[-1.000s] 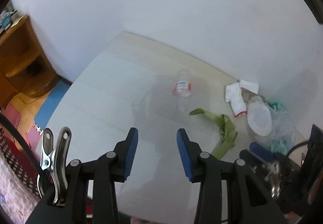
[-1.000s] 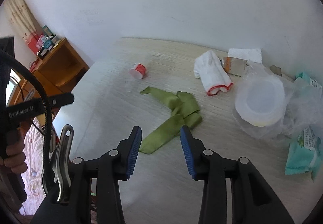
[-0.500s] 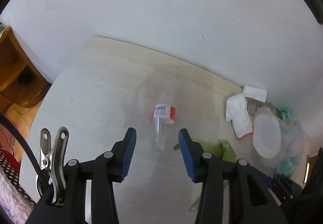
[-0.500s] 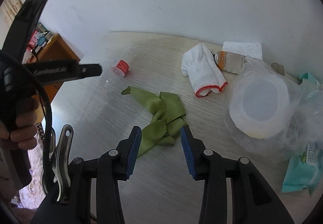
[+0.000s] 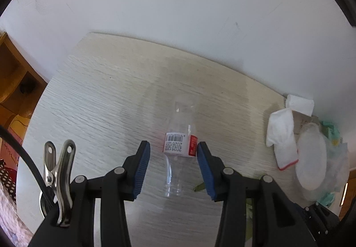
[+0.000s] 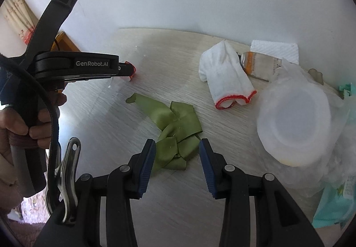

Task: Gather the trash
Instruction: 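Move both tools back to the table, left tool toward the clear bottle, then close the right tool on the green ribbon while the left tool holds the clear bottle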

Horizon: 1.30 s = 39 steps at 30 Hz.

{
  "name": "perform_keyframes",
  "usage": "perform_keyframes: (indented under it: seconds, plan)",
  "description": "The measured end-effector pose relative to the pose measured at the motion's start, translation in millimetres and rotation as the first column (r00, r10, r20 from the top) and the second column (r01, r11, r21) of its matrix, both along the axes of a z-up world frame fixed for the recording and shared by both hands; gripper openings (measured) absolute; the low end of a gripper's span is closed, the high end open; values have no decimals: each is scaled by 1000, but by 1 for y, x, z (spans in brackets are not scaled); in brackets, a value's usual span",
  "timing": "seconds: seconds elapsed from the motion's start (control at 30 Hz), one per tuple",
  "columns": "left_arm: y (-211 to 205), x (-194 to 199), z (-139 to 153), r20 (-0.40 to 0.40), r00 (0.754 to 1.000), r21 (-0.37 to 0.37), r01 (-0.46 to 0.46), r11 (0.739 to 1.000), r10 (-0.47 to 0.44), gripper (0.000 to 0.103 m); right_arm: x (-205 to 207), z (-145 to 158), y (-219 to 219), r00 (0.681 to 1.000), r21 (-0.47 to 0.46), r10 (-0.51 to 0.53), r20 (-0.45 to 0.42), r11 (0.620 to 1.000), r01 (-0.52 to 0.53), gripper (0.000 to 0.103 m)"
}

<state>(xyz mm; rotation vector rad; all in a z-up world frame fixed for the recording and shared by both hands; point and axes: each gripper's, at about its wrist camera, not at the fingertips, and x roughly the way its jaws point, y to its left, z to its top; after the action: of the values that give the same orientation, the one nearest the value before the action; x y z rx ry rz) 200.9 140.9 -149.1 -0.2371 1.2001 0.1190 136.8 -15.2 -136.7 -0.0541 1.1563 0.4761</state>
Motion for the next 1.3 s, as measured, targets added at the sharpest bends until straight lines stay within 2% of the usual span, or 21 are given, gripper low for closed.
perform_keyframes:
  seconds: [0.33,0.4,0.43,0.6,1.0,1.13,1.3]
  plan:
    - [-1,3,-9,1,1000,6,8,1000,-8,45,6,-7,1,1000,-1,1,-24,1000,-1,42]
    - [0,-1,-9,8,1000,14,7,1000,-7,33,5,-9,1,1000,1,-2,-26,1000,2,42]
    - [0,-1,-9,9,1000,18,8,1000,-9,32,6,-9,1,1000,2,-4,-27,1000,4,42]
    - [-2,-4,-9,19,1000,11,7,1000,-8,32,7,-11,-1,1000,3,-11,-27,1000,11,42]
    - [17,-39,7,55,998,-6,-34,999,34,32,1,-10,-9,1000,3,-15,-16,1000,15,42]
    - [24,-49,14,55,997,-11,-52,999,53,32,4,-3,-13,999,39,-41,-9,998,41,42]
    - [34,-64,18,59,995,-22,-78,997,80,32,9,5,-4,999,16,-19,42,1000,18,51]
